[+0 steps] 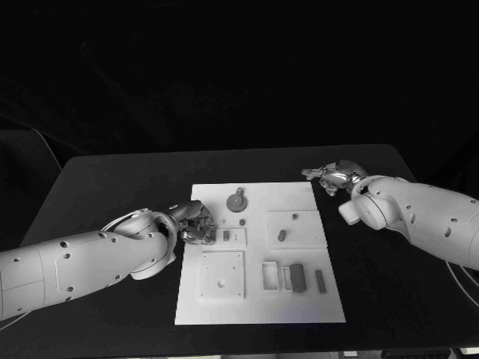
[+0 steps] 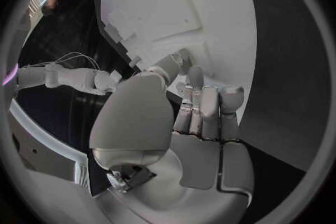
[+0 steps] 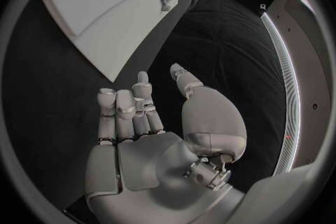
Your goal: Assemble the parts on the task board
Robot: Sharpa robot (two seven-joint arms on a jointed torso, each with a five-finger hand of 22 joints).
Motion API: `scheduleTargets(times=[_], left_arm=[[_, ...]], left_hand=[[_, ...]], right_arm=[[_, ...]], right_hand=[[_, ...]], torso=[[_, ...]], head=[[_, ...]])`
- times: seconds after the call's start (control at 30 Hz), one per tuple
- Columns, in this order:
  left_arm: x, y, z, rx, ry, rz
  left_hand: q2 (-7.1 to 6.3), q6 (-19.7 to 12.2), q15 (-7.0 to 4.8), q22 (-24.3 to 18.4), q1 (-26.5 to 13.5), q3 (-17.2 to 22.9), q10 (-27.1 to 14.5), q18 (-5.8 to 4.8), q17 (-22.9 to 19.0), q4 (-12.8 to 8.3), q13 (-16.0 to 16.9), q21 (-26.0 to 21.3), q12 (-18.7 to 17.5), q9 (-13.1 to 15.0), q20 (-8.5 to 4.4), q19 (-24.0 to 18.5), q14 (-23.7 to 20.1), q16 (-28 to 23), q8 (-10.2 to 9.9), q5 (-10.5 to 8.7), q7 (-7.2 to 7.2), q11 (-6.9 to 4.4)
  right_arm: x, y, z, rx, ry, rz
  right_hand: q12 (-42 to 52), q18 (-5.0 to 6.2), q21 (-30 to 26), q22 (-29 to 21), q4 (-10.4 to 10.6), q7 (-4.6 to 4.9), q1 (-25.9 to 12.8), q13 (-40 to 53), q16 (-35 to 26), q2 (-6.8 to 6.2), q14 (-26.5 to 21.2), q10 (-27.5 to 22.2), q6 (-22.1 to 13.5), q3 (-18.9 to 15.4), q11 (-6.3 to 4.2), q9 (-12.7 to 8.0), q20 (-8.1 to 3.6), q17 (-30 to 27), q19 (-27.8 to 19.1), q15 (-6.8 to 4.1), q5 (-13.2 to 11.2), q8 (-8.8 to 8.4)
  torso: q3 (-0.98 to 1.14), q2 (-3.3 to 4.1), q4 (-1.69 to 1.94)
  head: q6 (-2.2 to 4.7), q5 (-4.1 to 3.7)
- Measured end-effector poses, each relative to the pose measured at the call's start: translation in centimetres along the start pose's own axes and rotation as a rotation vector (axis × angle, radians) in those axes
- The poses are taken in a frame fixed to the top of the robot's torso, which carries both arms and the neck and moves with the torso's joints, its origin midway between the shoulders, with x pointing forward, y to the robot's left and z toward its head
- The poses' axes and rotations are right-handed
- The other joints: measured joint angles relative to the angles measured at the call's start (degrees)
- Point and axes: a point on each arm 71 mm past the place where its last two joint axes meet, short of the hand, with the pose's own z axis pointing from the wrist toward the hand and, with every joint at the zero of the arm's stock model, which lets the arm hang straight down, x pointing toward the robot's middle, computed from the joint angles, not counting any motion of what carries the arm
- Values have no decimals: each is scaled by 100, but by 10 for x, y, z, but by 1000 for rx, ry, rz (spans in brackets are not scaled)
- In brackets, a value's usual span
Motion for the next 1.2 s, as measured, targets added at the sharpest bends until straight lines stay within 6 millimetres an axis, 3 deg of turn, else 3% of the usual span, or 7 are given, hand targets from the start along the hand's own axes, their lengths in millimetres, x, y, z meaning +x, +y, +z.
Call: scheduleTargets(times=[1.2], left_arm=[[1, 2, -5, 7, -10, 16]], left_hand=[[-9, 16, 10, 0, 7, 14, 16, 1, -5, -16, 0, 0, 0, 4, 11, -9, 10, 0, 4, 14, -16, -26]], right_arm=[[1, -1, 0, 3, 4, 0]], right_hand=[[0, 0, 0, 4, 0, -7, -23, -5, 0, 23, -22, 0, -15, 0, 0, 0, -11, 1, 13, -3, 0, 0]], torso=[[5, 1, 0]], head=[[8, 11]])
